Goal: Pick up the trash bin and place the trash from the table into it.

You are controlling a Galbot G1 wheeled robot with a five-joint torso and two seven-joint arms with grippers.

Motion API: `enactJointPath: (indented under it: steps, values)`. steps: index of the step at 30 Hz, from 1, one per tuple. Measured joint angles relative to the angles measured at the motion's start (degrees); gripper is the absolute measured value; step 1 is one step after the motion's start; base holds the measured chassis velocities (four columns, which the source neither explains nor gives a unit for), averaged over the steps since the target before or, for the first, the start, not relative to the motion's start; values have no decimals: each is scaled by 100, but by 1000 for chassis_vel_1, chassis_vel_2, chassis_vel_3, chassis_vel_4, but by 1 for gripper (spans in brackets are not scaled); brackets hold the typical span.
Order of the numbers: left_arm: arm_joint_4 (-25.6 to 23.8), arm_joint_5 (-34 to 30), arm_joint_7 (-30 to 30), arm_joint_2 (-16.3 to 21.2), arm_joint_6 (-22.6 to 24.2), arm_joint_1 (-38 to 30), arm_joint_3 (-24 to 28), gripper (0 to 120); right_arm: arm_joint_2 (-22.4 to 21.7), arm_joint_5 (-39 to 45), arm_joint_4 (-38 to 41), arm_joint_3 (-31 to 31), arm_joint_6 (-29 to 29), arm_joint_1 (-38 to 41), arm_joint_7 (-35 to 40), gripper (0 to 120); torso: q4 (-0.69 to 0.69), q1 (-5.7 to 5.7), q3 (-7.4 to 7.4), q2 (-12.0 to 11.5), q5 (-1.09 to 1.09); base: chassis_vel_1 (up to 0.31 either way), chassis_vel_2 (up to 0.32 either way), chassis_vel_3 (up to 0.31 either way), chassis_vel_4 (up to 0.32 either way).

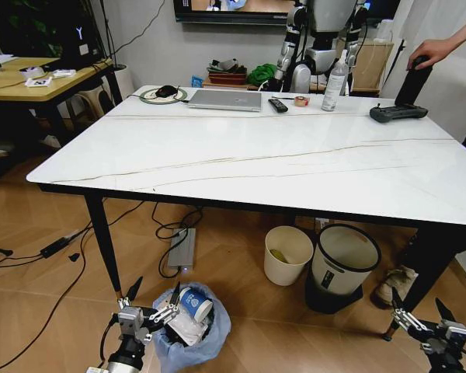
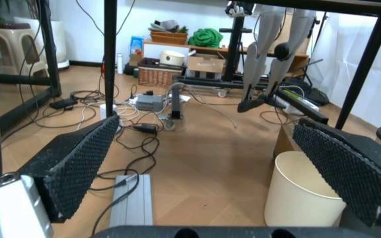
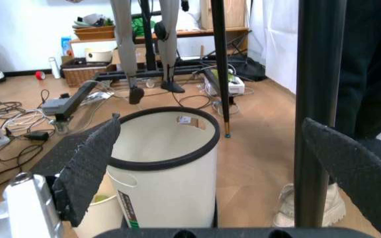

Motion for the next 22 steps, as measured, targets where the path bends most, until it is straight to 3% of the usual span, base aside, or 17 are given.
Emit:
enactJointPath:
  steps: [22]
  values:
    - [51,-20,-12,0,28,-22,2,100,0,0,0,0,0,0,1,100,0,0,0,0,0,0,0,0,0]
